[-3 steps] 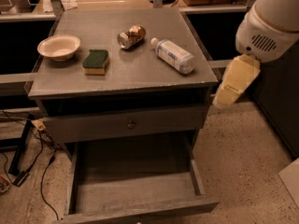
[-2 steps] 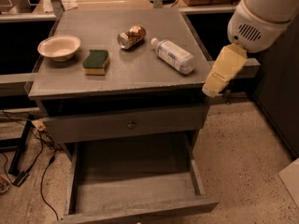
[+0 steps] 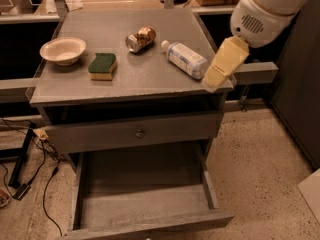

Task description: Place blue plastic bottle into middle drawer

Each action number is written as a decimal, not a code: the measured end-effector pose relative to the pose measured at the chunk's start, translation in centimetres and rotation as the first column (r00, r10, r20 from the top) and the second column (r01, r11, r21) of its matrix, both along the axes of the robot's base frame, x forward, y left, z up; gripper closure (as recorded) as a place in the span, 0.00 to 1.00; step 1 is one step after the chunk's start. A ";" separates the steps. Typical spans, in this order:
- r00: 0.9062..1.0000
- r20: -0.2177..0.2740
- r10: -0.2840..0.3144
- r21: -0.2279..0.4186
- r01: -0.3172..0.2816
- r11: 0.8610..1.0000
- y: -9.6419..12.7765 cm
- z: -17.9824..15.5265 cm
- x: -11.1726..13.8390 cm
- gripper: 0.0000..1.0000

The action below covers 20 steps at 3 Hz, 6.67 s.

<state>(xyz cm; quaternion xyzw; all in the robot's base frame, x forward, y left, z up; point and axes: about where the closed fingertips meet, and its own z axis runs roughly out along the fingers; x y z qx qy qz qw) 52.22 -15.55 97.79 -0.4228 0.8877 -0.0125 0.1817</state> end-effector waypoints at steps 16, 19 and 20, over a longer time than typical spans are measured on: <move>0.991 0.000 -0.132 0.086 0.131 0.988 0.8 -8.7 15.9 1.00; 0.996 -0.032 -0.077 0.109 0.080 0.991 -0.6 -6.7 5.8 1.00; 0.996 -0.036 -0.078 0.106 0.082 0.991 -0.7 -6.9 5.6 1.00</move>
Offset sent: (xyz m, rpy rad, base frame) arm 0.1328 0.0615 -0.0058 0.0900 0.0250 -0.0218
